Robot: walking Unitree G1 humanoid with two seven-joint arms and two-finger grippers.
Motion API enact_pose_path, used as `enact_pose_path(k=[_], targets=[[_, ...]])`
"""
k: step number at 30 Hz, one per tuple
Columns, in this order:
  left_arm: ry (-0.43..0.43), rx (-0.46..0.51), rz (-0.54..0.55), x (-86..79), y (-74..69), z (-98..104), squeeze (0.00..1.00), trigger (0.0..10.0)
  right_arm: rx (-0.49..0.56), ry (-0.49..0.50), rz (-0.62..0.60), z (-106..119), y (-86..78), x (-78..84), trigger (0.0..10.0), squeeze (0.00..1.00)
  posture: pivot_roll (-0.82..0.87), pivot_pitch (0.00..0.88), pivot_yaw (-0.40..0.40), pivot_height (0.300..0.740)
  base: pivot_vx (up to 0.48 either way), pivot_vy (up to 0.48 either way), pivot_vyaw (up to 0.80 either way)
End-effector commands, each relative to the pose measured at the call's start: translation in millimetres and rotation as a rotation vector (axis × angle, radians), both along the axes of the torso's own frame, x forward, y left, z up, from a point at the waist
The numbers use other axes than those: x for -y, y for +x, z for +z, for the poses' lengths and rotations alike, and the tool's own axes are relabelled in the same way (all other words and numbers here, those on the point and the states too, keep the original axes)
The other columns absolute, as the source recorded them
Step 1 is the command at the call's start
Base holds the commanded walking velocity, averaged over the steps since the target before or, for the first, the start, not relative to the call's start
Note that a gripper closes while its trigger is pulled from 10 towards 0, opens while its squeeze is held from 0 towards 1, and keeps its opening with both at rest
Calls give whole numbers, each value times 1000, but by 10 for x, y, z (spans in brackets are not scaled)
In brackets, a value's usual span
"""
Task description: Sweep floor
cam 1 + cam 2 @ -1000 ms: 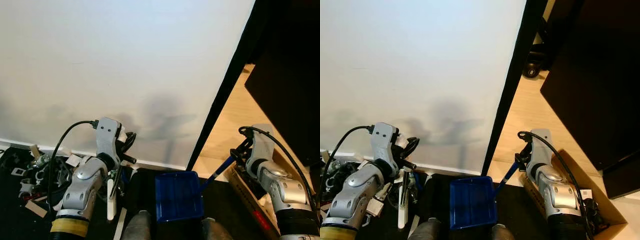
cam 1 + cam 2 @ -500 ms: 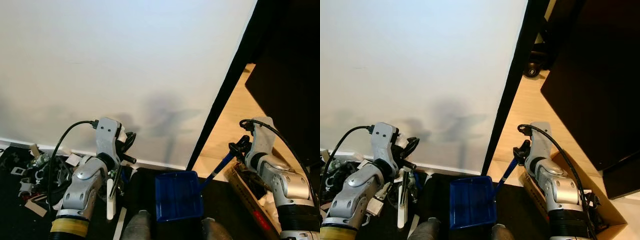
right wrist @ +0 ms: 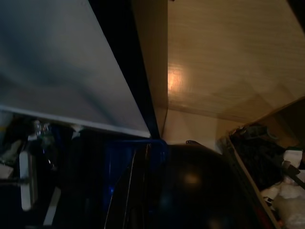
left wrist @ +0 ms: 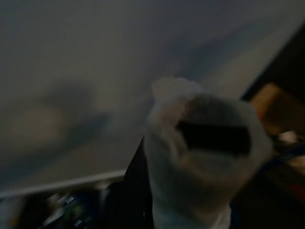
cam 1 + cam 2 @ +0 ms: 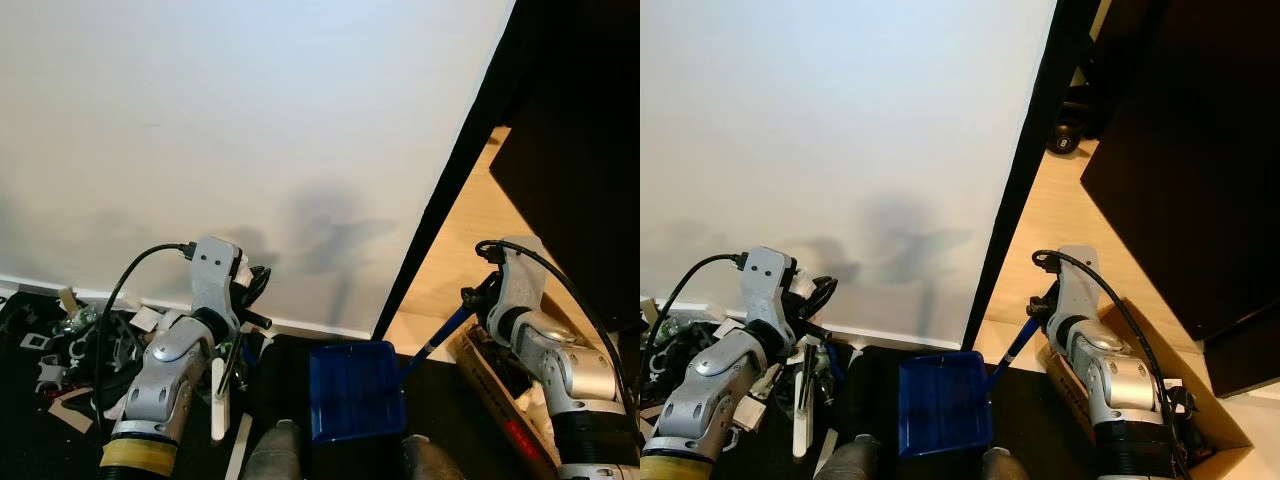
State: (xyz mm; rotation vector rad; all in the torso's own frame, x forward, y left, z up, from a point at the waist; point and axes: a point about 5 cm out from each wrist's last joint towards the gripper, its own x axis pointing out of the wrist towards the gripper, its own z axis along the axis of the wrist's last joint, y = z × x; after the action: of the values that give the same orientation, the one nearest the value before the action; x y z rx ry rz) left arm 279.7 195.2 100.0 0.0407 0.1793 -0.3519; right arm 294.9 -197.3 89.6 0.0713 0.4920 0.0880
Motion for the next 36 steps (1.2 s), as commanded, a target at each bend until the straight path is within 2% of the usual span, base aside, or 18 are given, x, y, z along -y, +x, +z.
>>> enact_pose_path(k=[1,2,3,4,7,8,11,13,14,16,17,18,19,22,30,34,36], targets=[[80,-17,88,-163,-33,-29,0,10000,71,21,-6,93,10,-40,1255,0,98,163,-5,740,0,0,0],[80,-17,88,-163,-33,-29,0,10000,71,21,-6,93,10,-40,1255,0,98,163,-5,740,0,0,0],[117,-7,130,-216,-33,-13,0,10000,94,37,-8,118,23,-83,7020,0,99,162,-4,740,0,0,0],[137,-3,174,-264,-35,3,0,10000,112,60,-12,141,35,-125,10000,0,102,161,0,740,0,0,0],[174,34,234,-313,-73,44,0,10000,139,84,-28,164,61,-201,10000,0,108,158,9,740,0,0,0],[177,29,222,-306,-99,42,0,10000,143,89,-34,163,68,-221,10000,0,110,157,11,740,0,0,0],[160,37,161,-242,-152,60,0,10000,159,66,-46,161,89,-252,10000,0,114,156,12,740,0,0,0],[130,39,83,-166,-174,75,0,10000,174,27,-52,165,110,-277,10000,0,115,155,13,740,0,0,0],[130,39,83,-166,-174,75,0,10000,174,27,-52,165,110,-277,10000,0,115,155,13,740,0,0,0],[111,60,-14,-62,-152,123,0,10000,175,-44,-78,145,135,-261,10000,0,113,154,12,740,0,0,0],[111,60,-14,-62,-152,123,0,10000,175,-44,-78,145,135,-261,10000,0,113,154,12,740,0,0,0],[97,68,-57,-27,-144,148,0,10000,172,-46,-101,136,146,-235,10000,0,114,151,12,740,0,0,0],[97,68,-57,-27,-144,148,0,10000,172,-46,-101,136,146,-235,10000,0,114,151,12,740,0,0,0],[82,88,-180,66,-85,204,0,10000,194,-60,-211,151,198,-81,10000,0,109,148,16,740,0,0,0],[96,80,-276,15,-16,118,0,10000,180,-173,-237,89,164,57,10000,0,96,148,16,740,0,0,0],[87,81,-328,29,24,114,0,10000,175,-183,-217,43,152,19,10000,0,88,151,10,740,0,0,0],[134,64,-397,5,10,45,0,10000,169,-169,-206,-15,163,-45,10000,0,82,152,11,740,0,0,0]])
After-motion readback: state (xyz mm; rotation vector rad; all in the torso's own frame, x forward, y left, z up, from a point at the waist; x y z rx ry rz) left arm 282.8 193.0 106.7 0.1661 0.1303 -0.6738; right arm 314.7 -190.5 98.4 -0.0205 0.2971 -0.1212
